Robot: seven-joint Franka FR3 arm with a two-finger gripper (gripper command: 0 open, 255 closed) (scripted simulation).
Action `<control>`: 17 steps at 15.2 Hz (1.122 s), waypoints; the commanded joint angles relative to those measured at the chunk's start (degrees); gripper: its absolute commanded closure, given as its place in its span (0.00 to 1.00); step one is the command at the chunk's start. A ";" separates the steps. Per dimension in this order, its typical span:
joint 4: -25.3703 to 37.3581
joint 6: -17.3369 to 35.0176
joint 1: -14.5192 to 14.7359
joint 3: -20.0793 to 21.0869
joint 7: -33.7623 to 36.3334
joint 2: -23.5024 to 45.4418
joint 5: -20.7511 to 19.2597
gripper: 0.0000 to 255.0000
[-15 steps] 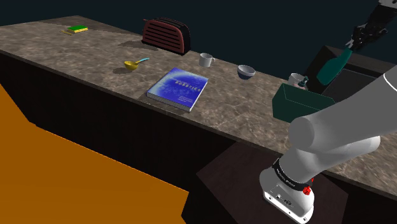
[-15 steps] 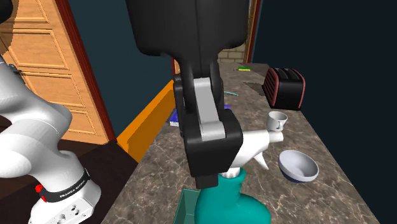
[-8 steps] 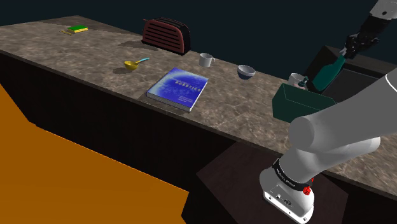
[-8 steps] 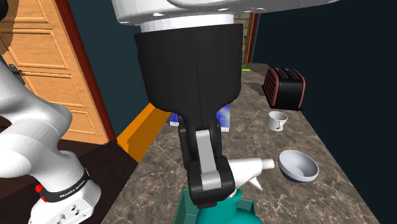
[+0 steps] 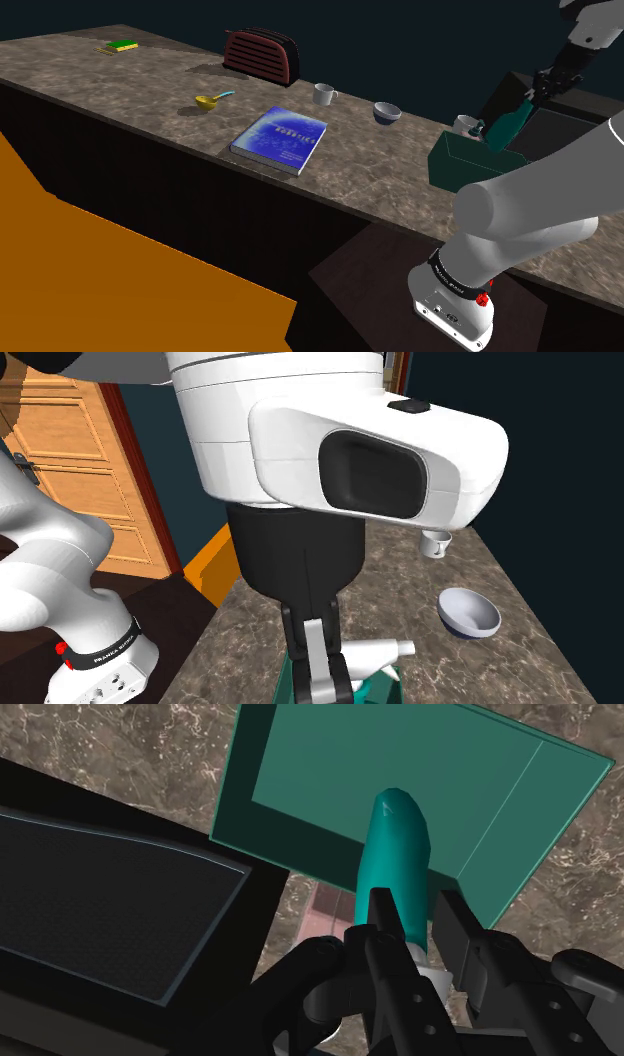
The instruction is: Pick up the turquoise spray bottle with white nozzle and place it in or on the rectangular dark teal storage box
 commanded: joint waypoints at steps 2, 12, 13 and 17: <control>-2.37 2.51 -0.06 -0.18 0.20 0.13 -0.07 1.00; -3.15 3.32 -0.09 -0.25 0.24 0.15 -0.11 0.00; -3.15 3.31 -0.09 -0.25 0.24 0.15 -0.11 0.00; -3.15 3.31 -0.09 -0.25 0.24 0.15 -0.11 0.00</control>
